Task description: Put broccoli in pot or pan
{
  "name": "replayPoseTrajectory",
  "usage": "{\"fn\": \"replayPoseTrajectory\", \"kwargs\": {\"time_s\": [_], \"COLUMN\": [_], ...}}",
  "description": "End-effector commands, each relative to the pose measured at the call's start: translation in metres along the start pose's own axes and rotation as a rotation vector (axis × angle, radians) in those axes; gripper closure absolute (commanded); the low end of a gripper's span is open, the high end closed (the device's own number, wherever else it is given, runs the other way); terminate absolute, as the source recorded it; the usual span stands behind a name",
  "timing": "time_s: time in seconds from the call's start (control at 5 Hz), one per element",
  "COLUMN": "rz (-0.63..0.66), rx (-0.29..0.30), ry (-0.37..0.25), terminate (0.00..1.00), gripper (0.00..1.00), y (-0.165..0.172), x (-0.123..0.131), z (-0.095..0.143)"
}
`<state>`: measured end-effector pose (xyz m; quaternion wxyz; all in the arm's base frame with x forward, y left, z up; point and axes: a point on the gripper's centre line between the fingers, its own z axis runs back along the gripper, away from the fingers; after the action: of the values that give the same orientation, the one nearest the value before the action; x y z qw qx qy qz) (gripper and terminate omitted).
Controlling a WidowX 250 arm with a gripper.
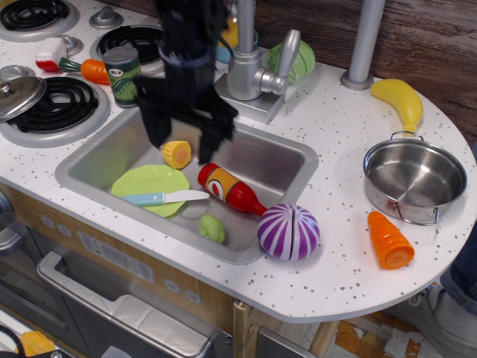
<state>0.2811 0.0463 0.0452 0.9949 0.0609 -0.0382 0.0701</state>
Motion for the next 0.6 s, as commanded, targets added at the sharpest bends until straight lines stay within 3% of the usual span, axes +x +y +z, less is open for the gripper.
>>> {"fn": "replayPoseTrajectory", "kwargs": {"time_s": [0.0, 0.2, 0.4], "rz": [0.025, -0.002, -0.014], "rx": [-0.056, -0.069, -0.103], "ry": [-0.078, -0.110, -0.120], "terminate": [0.00, 0.00, 0.00], "gripper": [0.00, 0.00, 0.00], "y": [-0.015, -0.019, -0.014], "x": [0.000, 0.000, 0.005], "z": [-0.022, -0.054, -0.072]}}
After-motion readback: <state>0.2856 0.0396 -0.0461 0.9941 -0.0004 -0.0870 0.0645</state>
